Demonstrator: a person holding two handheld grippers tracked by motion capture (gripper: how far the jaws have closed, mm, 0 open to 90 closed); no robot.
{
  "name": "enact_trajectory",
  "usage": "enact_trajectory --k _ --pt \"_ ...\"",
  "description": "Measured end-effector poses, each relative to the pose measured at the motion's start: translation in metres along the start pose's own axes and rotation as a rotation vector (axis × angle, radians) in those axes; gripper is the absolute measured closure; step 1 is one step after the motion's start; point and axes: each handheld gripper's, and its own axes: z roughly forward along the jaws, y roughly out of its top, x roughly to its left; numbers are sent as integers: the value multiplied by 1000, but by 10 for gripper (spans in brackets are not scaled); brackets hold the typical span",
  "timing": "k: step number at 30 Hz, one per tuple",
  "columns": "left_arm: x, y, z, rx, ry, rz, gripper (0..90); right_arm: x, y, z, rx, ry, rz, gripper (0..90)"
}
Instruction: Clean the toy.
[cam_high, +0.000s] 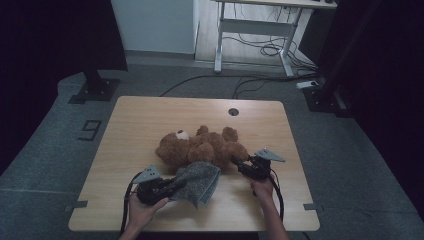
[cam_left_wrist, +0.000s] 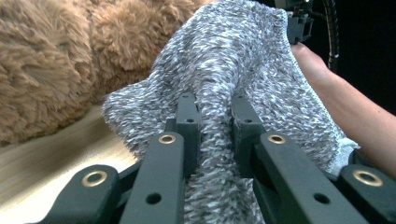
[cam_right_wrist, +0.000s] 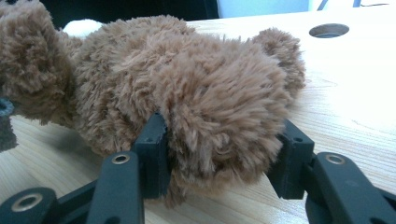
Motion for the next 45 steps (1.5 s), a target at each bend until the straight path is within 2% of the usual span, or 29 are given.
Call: enact_trajectory --k 3,6,9,14,22,26,29,32,34,36,38,41,42,45 --pt "0 2 0 -6 0 -7 772 0 0 0 -1 0 -1 487" --pt "0 6 3 -22 -23 -17 772 0 1 -1 -3 1 1 487" --pt "-1 12 7 -32 -21 -17 773 -1 1 -1 -3 3 4 487" --pt "-8 28 15 -41 -19 17 770 -1 1 -2 -1 5 3 487" --pt "-18 65 35 -43 65 120 760 -2 0 0 1 6 5 487" --pt "-16 92 56 -22 108 143 760 -2 -2 3 8 3 8 487" --pt "-17 105 76 -3 130 157 760 -2 -2 3 9 3 9 487" --pt "-18 108 96 18 150 169 755 -4 -2 3 11 3 13 487" --pt "-18 105 107 35 156 170 755 -4 -3 3 13 3 13 487" --pt "-20 102 116 57 171 187 754 -4 -3 3 14 5 17 489" --pt "-23 97 123 66 184 202 753 -6 -4 3 5 17 43 502" --pt "-25 94 125 73 199 221 754 -8 -5 3 -2 25 62 521" --pt "-26 90 127 77 219 245 755 -8 -5 3 -9 28 67 547" --pt "-27 87 127 73 229 257 757 -8 -5 3 -9 25 56 578"
